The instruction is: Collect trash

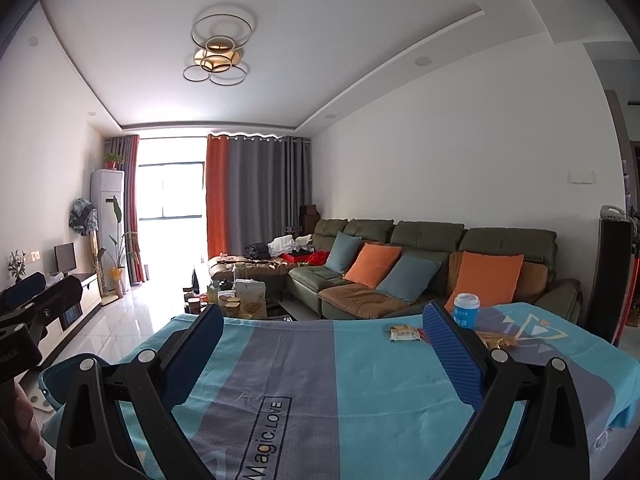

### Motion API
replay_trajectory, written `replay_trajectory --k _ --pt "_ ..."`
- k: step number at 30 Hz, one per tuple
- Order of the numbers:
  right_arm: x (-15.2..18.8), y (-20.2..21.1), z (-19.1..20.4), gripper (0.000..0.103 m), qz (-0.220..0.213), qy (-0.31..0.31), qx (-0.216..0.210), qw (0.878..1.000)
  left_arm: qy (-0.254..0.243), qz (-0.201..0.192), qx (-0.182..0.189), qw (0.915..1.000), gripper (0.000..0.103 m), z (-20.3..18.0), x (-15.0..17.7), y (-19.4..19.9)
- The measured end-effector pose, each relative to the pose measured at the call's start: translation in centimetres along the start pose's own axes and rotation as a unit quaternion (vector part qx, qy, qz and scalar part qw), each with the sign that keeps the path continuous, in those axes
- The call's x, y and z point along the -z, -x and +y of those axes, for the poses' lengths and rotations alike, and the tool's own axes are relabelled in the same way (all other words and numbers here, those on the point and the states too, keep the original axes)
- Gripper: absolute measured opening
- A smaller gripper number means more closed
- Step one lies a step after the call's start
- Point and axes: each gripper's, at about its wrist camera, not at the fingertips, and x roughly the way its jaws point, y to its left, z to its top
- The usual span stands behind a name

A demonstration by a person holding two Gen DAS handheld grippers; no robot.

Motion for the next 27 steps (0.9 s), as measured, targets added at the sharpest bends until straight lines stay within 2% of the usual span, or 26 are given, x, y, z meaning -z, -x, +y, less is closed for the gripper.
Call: replay_trajectory --k 27 --pt "0.3 -0.5 0.5 0.096 0.022 0.002 -0.007 1.000 -0.013 0.024 0.026 0.9993 0.098 -1.3 0.9 -0.7"
